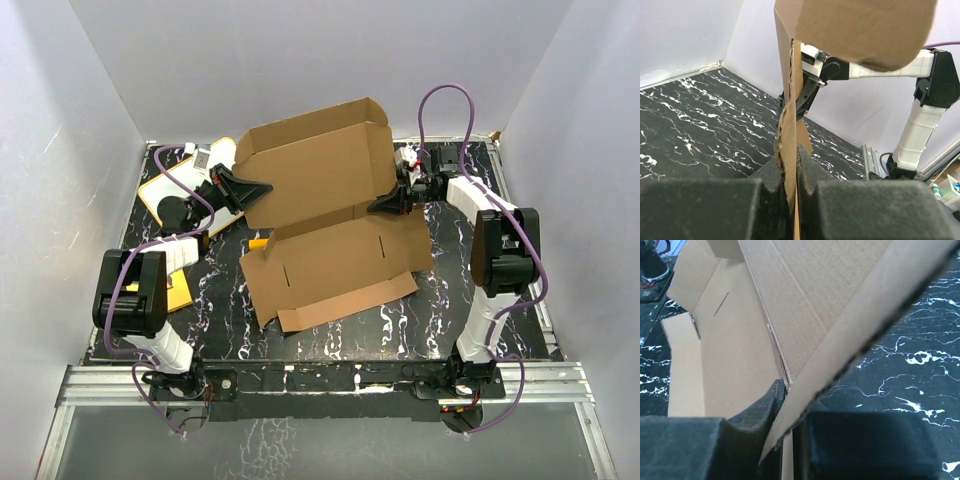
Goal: Fold the paper box
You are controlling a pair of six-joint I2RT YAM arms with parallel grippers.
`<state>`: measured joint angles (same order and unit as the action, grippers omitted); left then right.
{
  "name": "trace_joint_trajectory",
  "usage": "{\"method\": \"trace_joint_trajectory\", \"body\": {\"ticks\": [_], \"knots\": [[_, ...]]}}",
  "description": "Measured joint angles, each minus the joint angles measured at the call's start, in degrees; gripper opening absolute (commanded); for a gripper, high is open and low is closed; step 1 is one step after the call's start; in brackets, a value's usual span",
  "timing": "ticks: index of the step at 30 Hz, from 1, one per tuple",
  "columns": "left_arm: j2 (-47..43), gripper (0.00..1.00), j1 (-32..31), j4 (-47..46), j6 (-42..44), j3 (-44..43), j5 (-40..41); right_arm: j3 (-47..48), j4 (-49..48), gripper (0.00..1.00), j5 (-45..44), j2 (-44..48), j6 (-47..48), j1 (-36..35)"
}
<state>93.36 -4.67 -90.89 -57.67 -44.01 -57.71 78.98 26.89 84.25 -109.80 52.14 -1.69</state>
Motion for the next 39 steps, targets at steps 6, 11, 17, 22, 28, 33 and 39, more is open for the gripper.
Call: {"method": "trace_joint_trajectory", "body": {"ticks": [6,11,17,22,28,33,39], "knots": [[0.9,0.00,0.8,0.1,0.1,-0.3,0.0,8.1,19.2,0.08,0.9,-4.0,15.7,0.0],[0.9,0.00,0.8,0.0,0.0,-0.6,0.0,14.6,33.9,0.47,0.5,-7.7,27.1,0.4],[0.6,0.00,1.7,0.0,0.8,-0.1,0.5,12.6,31.1,0.74,-8.2,-5.9,21.9,2.5],[-1.0,0.00,2.7,0.0,1.7,2.3,2.1,2.9,21.1,0.77,-18.5,5.2,10.6,5.2],[-7.5,0.00,3.3,1.0,5.6,6.6,5.2,-1.0,14.7,0.71,-21.2,17.1,-0.7,13.7],[-17.0,0.00,3.4,7.3,11.8,9.1,9.0,-11.5,8.6,0.36,-23.9,24.5,-10.3,18.9],[-21.8,0.00,3.4,12.0,15.7,10.6,11.3,-24.3,0.3,0.08,-30.2,23.6,-21.5,17.3]]}}
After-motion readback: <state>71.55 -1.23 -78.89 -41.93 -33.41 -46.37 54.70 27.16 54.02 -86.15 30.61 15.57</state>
